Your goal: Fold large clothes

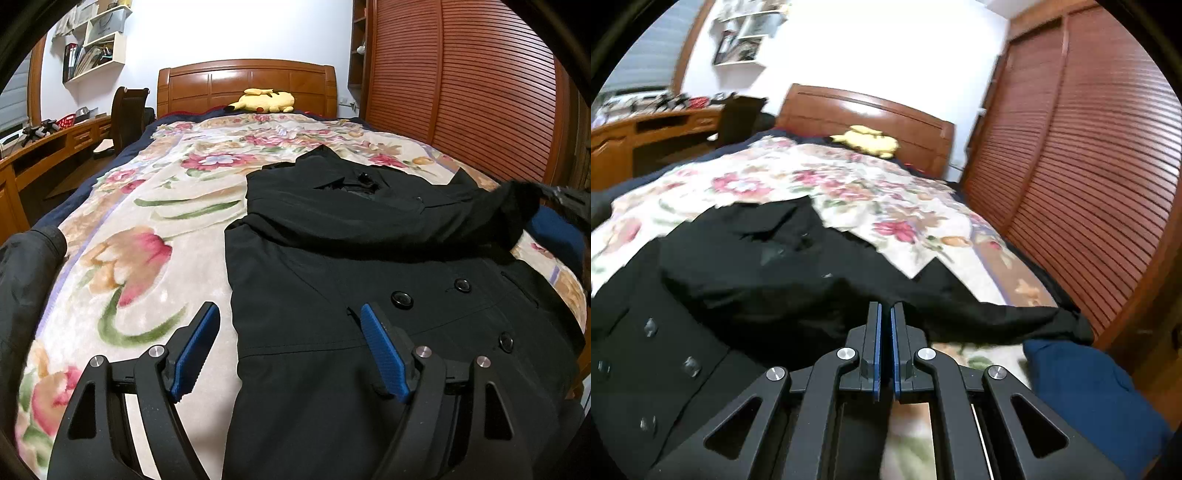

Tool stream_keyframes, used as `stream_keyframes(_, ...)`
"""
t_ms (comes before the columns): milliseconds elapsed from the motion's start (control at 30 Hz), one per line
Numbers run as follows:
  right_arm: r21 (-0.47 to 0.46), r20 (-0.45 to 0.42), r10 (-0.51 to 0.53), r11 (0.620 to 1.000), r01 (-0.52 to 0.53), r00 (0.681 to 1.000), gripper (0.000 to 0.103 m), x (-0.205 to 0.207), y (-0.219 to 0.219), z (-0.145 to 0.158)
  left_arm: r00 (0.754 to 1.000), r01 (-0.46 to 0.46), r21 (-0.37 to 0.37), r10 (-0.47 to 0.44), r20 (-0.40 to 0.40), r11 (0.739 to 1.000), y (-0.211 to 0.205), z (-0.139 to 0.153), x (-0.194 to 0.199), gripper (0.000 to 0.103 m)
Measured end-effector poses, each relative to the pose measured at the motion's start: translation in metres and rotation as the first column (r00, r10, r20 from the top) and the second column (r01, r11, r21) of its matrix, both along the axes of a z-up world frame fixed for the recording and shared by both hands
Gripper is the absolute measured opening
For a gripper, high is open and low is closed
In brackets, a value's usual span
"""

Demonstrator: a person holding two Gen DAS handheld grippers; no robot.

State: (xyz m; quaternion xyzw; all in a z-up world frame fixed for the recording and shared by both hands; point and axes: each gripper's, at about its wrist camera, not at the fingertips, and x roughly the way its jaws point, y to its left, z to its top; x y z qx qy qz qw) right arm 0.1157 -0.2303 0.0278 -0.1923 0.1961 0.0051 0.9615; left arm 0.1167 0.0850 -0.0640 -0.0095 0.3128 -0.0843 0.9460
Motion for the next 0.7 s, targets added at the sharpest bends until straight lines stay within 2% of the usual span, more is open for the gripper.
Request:
stream_keyframes(133,0.022,-0.066,0.071,0.997,-0.069,0.995,0.005,-0.028,-0.005,-0.024,1.0,0.0,-0.002,0.0,0.002,1.0,0.001,0.0,-0.001,0.079)
stream_keyframes(300,0.074,-0.144,0.109,0.992,-0.099,0.983,0.005,-0.066,-0.021,-0.044,1.0,0.003,-0.003,-0.003,0.008,1.0,0.003,0.002,-0.003,0.079)
stream_keyframes(600,0.165,-0.241,0.14,0.981,-0.102,0.96,0.005,-0.104,-0.041,-0.03,1.0,0.012,-0.004,-0.012,0.027,1.0,0.0,0.007,-0.008,0.079)
stream_keyframes(700,0.202,-0.239,0.143,0.975,-0.095,0.96,0.005,-0.12,-0.04,-0.018,0.999,0.03,-0.007,-0.029,0.041,1.0,-0.003,0.009,-0.011,0.079)
